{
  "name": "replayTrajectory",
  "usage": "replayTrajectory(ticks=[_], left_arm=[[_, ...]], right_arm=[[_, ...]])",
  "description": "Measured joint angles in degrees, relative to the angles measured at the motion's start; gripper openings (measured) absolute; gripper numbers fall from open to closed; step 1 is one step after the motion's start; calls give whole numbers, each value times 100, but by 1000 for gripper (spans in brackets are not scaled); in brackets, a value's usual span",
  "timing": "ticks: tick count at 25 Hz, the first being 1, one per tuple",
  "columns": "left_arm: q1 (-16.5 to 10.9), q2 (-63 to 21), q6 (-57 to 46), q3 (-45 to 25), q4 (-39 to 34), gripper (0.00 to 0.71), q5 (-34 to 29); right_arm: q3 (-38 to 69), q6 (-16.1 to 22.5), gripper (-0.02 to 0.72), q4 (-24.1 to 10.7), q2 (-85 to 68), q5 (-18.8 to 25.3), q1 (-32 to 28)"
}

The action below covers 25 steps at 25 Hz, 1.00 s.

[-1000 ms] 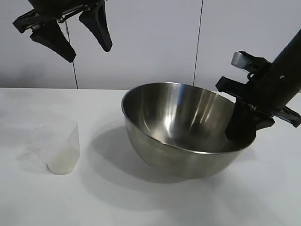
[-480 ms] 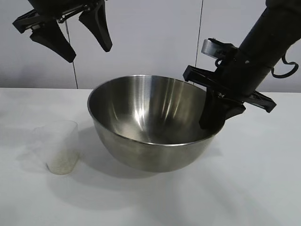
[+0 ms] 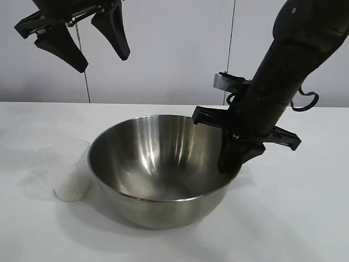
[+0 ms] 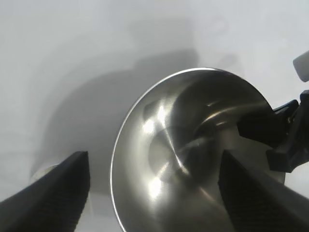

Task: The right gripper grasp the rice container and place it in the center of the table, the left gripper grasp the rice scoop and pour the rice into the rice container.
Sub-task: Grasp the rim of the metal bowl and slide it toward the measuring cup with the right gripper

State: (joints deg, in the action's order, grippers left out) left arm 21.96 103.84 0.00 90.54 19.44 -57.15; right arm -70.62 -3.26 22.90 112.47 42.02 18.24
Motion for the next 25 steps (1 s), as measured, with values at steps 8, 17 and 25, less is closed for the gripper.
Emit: replayTrajectory(ticks=[8, 17, 25], left_arm=[[0, 0, 0, 0, 0, 539, -4], [0, 0, 0, 0, 0, 539, -4], [0, 0, 0, 0, 0, 539, 1]], right_arm=[[0, 20, 59, -99, 0, -168, 0], [-155, 132, 475, -64, -17, 140, -29], [-981, 196, 487, -477, -276, 1223, -684]])
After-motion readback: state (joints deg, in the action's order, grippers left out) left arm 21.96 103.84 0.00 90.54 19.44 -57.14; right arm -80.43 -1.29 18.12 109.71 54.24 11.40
